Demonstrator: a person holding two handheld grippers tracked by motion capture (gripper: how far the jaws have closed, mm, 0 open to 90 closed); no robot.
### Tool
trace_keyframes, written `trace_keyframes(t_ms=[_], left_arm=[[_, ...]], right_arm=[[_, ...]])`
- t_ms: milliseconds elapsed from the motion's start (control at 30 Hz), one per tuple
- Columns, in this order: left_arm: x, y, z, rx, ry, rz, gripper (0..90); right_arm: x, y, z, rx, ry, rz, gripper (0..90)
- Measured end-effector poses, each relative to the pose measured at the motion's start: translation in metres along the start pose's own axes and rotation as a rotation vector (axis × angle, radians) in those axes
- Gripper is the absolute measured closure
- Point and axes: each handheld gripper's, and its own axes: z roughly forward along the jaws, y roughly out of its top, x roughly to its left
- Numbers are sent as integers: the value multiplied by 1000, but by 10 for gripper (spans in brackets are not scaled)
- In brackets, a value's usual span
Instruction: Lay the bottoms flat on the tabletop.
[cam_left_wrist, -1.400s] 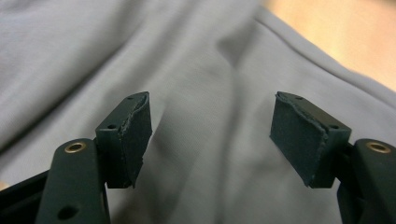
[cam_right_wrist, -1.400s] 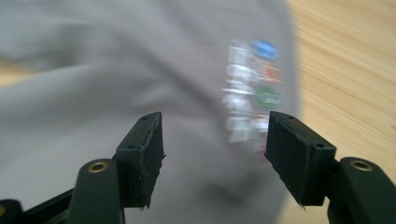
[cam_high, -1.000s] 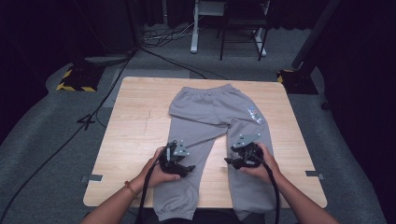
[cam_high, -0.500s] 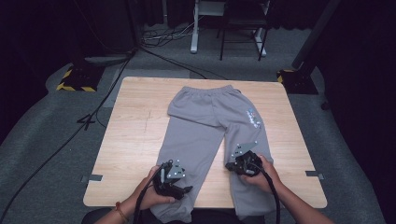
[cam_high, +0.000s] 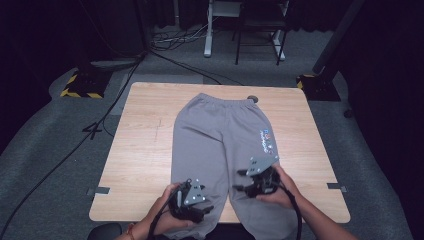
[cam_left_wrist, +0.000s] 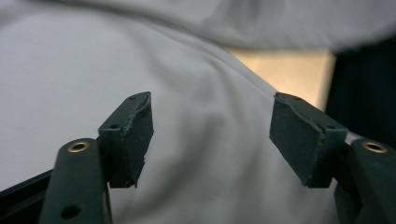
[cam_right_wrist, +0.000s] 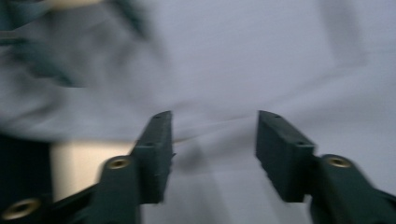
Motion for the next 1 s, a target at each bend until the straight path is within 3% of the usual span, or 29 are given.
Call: trace_keyframes(t_ms=[67, 100, 133, 200, 233, 267, 300, 333, 367, 467, 533, 633, 833, 1000], left_arm=[[22, 6, 8, 28, 2, -31, 280], [34, 8, 14, 44, 27, -30, 274], [46, 10, 20, 54, 50, -28, 268], [69, 12, 30, 53, 39, -60, 288], [77, 11, 35, 64, 57, -57, 291], [85, 9, 39, 80, 48, -76, 301], [91, 6, 41, 86, 24, -108, 303], [94, 3, 43, 113, 11, -104, 303], [94, 0, 45, 144, 29, -84, 295], [95, -11, 36, 131, 8, -116, 285], [95, -19, 27, 126, 14, -92, 286], [102, -37, 11, 111, 22, -130, 285], [116, -66, -17, 106, 65, -184, 285], [118, -80, -32, 109, 84, -220, 262]], right_arm=[[-29, -4, 0, -34, -70, 77, 406], [-47, -7, 3, -26, -109, 128, 375], [-63, -11, 8, -2, -153, 173, 360], [-91, -21, 20, 52, -221, 235, 330], [-101, -26, 24, 67, -228, 264, 328], [-105, -30, 28, 81, -218, 287, 328], [-107, -34, 30, 104, -223, 277, 323], [-106, -37, 32, 123, -236, 254, 324], [-104, -41, 32, 141, -252, 234, 330], [-103, -54, 27, 163, -255, 245, 321], [-104, -64, 18, 154, -264, 267, 333], [-111, -74, 4, 196, -363, 240, 359], [-128, -92, -13, 190, -368, 328, 360], [-127, -90, -16, 258, -442, 274, 358]])
